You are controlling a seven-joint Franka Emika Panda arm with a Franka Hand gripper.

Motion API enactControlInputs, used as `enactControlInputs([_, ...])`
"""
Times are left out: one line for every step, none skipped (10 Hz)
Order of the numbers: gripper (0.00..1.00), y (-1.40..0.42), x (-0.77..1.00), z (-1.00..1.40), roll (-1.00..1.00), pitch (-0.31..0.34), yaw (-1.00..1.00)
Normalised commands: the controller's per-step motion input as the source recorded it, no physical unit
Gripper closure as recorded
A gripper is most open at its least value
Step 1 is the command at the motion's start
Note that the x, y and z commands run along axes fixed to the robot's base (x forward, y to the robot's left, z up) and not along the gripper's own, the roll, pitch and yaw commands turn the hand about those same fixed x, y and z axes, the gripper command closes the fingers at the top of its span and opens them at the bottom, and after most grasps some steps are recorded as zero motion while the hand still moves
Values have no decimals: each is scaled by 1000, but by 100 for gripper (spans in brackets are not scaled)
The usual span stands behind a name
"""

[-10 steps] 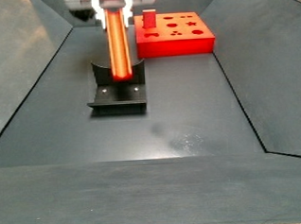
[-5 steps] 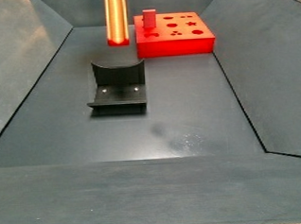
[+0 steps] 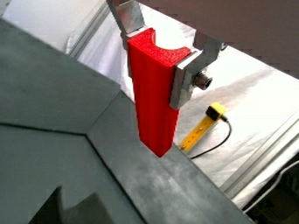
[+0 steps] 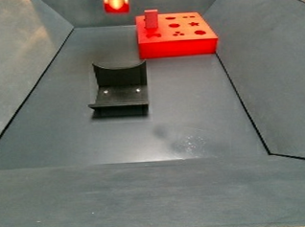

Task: Pick up the arch object. Move up. Place the arch object on the fixture. Regrasp the arch object. Move to above the board. Insert the arch object.
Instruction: Move to above the board.

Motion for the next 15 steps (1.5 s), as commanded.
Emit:
enactControlInputs([100,-24,-20,283,-32,162,35])
enactControlInputs([100,-1000,-649,353,-1000,41,-157])
enactControlInputs([100,-1000,-642,306,-1000,35,-148])
enactControlInputs([100,-1000,-711,341,-1000,30,-144])
enactControlInputs([100,-1000,-730,312,-1000,32,-145])
enactControlInputs([100,-916,-697,301,-1000,41,-147])
enactControlInputs([100,-713,-553,236,-1000,47,-144])
enactControlInputs([100,-330,-293,107,-1000,56,-137])
enactControlInputs([100,-213,-204,66,-1000,60,-135])
enactControlInputs([100,-91,-123,43,-1000,63,-124])
enactControlInputs([100,-47,-95,21,-1000,61,-120])
enactControlInputs([100,3,-70,13,-1000,59,-107])
enactControlInputs([100,20,-62,4,-990,52,-89])
enactControlInputs([100,26,-52,-1,-749,27,-59])
enactControlInputs([100,24,-45,2,-585,8,-45])
